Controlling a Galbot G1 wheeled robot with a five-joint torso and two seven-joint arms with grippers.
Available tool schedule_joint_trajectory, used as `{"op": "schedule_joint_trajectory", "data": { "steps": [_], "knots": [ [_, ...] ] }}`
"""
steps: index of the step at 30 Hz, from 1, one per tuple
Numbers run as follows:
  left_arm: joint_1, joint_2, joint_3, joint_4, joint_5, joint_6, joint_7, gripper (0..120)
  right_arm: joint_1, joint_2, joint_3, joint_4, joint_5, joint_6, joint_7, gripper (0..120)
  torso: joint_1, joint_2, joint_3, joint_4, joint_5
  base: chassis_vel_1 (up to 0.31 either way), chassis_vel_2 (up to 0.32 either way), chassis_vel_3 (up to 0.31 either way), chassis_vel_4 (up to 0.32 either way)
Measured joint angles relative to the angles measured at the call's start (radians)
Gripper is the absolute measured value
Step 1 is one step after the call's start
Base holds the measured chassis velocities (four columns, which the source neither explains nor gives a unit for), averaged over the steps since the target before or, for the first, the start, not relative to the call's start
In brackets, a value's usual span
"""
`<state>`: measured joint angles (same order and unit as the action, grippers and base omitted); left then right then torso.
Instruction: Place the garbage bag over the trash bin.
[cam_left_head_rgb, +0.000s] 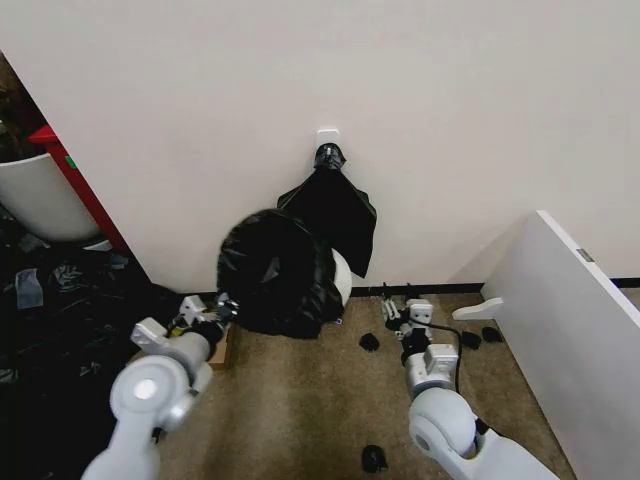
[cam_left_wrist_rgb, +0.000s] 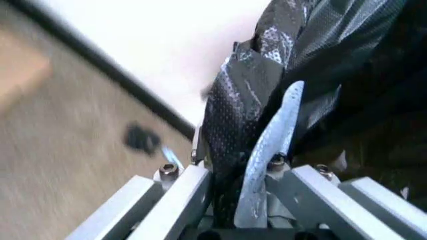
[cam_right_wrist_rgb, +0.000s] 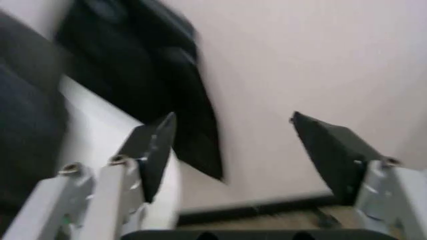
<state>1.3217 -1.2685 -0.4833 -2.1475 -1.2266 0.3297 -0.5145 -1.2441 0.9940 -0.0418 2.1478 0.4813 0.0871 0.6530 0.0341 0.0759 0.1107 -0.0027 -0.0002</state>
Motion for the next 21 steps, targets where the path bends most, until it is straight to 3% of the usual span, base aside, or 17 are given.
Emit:
{"op": "schedule_joint_trajectory", "data": {
  "steps": [2,4,9,14,15,18,21],
  "knots": [
    [0.008,0.007,0.009,-0.001,0.060,-0.017,0.018,0,-0.017,-0.004,-0.001,0.034,-0.021,0.020,-0.025,74,0.000,0.000,0.000,0.0001,-0.0003,0.000,0.000,0.000,0.000],
    [0.021,0.024,0.033,0.000,0.188,-0.047,0.052,0,-0.058,-0.015,-0.009,0.100,-0.095,0.079,-0.110,87,0.000,0.000,0.000,0.0006,-0.0006,0.000,0.000,0.000,0.000],
    [0.023,0.047,0.082,0.000,0.238,-0.022,0.043,0,-0.087,-0.017,-0.011,0.104,-0.258,0.124,-0.175,98,0.000,0.000,0.000,0.0000,-0.0005,0.000,0.000,0.000,0.000],
    [0.034,0.085,0.106,-0.056,0.166,0.233,-0.124,0,-0.022,0.005,-0.037,-0.017,-0.435,0.203,-0.273,100,0.000,0.000,0.000,0.0006,-0.0001,0.000,0.000,0.000,0.000],
    [0.034,0.085,0.106,-0.056,0.166,0.233,-0.124,0,-0.022,0.005,-0.037,-0.017,-0.435,0.203,-0.273,100,0.000,0.000,0.000,0.0006,-0.0001,0.000,0.000,0.000,0.000],
    [0.000,0.093,0.119,-0.049,0.047,0.340,-0.250,0,0.002,0.030,-0.041,-0.062,-0.496,0.251,-0.341,100,0.000,0.000,0.000,0.0006,-0.0002,0.000,0.000,0.000,0.000],
    [-0.030,0.095,0.146,-0.013,0.014,0.366,-0.275,0,-0.011,0.047,-0.033,-0.065,-0.504,0.256,-0.345,100,0.000,0.000,0.000,0.0000,-0.0008,0.000,0.000,0.000,0.000]
  ]
}}
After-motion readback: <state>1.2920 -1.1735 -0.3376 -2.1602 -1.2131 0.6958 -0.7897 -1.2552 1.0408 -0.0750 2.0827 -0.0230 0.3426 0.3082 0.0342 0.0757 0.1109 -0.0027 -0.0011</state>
